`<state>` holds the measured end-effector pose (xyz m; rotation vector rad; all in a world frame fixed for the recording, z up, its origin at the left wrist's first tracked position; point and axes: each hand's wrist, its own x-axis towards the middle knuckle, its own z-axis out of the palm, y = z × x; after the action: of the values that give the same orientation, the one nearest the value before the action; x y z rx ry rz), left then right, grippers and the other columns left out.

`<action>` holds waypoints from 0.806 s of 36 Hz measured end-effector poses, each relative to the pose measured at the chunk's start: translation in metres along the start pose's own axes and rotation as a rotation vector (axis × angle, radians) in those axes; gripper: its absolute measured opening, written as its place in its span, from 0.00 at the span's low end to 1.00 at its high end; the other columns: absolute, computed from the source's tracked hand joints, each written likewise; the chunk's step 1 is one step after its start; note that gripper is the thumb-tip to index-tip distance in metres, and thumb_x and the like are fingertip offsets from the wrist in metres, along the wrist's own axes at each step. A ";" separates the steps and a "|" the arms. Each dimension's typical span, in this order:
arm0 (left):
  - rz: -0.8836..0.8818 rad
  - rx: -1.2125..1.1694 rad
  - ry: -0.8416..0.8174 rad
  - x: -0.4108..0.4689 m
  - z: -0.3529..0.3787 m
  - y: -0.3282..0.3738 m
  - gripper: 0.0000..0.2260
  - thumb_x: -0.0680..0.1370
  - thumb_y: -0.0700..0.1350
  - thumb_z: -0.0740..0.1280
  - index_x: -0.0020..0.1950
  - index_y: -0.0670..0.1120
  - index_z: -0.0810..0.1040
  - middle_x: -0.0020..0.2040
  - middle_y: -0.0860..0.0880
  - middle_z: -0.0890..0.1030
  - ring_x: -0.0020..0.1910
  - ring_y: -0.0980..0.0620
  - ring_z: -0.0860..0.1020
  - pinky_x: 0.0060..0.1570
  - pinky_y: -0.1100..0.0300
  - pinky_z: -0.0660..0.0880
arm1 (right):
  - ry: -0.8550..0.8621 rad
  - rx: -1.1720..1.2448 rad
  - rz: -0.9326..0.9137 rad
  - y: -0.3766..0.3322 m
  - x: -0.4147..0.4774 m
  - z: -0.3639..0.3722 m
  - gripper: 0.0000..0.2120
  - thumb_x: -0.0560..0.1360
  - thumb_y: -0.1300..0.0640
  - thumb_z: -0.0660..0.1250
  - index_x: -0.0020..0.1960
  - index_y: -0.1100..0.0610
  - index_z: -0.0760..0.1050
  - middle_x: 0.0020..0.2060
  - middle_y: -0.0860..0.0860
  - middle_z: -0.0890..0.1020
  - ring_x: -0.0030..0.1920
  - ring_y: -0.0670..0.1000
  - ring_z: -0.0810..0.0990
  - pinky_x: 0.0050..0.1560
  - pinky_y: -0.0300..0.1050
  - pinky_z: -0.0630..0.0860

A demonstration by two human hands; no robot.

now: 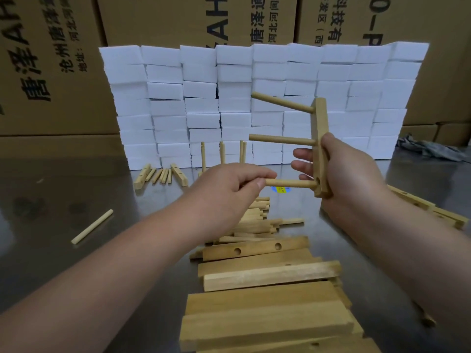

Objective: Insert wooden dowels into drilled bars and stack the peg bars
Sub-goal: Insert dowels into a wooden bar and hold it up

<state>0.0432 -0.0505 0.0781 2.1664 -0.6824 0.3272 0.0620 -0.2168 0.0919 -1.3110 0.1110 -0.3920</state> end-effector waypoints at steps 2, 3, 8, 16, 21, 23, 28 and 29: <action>0.023 0.001 0.028 -0.001 0.002 0.000 0.12 0.79 0.48 0.59 0.46 0.66 0.75 0.26 0.58 0.72 0.25 0.61 0.68 0.25 0.71 0.64 | -0.008 -0.009 -0.009 0.001 0.001 0.001 0.13 0.80 0.52 0.54 0.42 0.53 0.73 0.27 0.45 0.82 0.31 0.45 0.81 0.45 0.47 0.76; 0.036 0.012 0.032 -0.001 0.003 0.001 0.12 0.79 0.48 0.60 0.45 0.67 0.74 0.27 0.61 0.73 0.26 0.63 0.69 0.26 0.72 0.65 | -0.013 -0.016 -0.017 0.001 0.001 0.001 0.13 0.80 0.52 0.54 0.41 0.53 0.73 0.28 0.45 0.83 0.32 0.46 0.81 0.47 0.49 0.76; 0.061 -0.020 0.108 -0.001 0.007 0.003 0.10 0.77 0.47 0.63 0.43 0.64 0.75 0.30 0.66 0.74 0.28 0.65 0.70 0.28 0.74 0.64 | -0.068 0.001 -0.053 0.003 -0.001 0.001 0.12 0.80 0.53 0.54 0.43 0.53 0.74 0.28 0.46 0.83 0.30 0.45 0.81 0.35 0.41 0.78; 0.077 -0.070 0.151 -0.006 0.012 0.009 0.10 0.77 0.46 0.62 0.42 0.61 0.77 0.26 0.62 0.72 0.25 0.63 0.69 0.25 0.72 0.62 | -0.087 -0.003 -0.139 0.004 -0.001 -0.001 0.13 0.79 0.53 0.54 0.43 0.53 0.74 0.30 0.47 0.83 0.30 0.45 0.81 0.30 0.39 0.77; 0.033 -0.108 0.138 -0.008 0.016 0.012 0.09 0.78 0.48 0.60 0.42 0.60 0.76 0.24 0.61 0.71 0.23 0.63 0.68 0.23 0.73 0.62 | -0.057 0.012 -0.181 0.003 -0.001 -0.002 0.13 0.79 0.54 0.54 0.42 0.54 0.75 0.30 0.47 0.82 0.30 0.46 0.81 0.28 0.38 0.77; 0.018 -0.127 0.139 -0.009 0.016 0.013 0.09 0.78 0.48 0.60 0.42 0.59 0.76 0.23 0.60 0.70 0.22 0.62 0.67 0.22 0.73 0.62 | -0.056 0.012 -0.201 0.002 -0.001 -0.002 0.13 0.78 0.55 0.54 0.42 0.55 0.75 0.29 0.46 0.82 0.29 0.46 0.81 0.27 0.37 0.76; -0.008 -0.161 0.149 -0.009 0.016 0.014 0.08 0.78 0.48 0.60 0.43 0.57 0.78 0.22 0.61 0.70 0.21 0.63 0.67 0.21 0.74 0.61 | -0.068 -0.017 -0.244 0.002 -0.002 -0.001 0.14 0.78 0.55 0.54 0.41 0.54 0.76 0.30 0.47 0.82 0.29 0.45 0.80 0.27 0.36 0.75; -0.010 -0.167 0.150 -0.009 0.016 0.014 0.08 0.78 0.48 0.60 0.43 0.56 0.78 0.22 0.61 0.70 0.21 0.63 0.67 0.21 0.74 0.61 | -0.069 -0.017 -0.248 0.002 -0.003 -0.001 0.14 0.78 0.55 0.54 0.41 0.54 0.76 0.29 0.47 0.82 0.29 0.45 0.80 0.27 0.36 0.75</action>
<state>0.0278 -0.0672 0.0728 1.9647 -0.5930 0.4079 0.0599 -0.2161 0.0892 -1.3583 -0.1079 -0.5569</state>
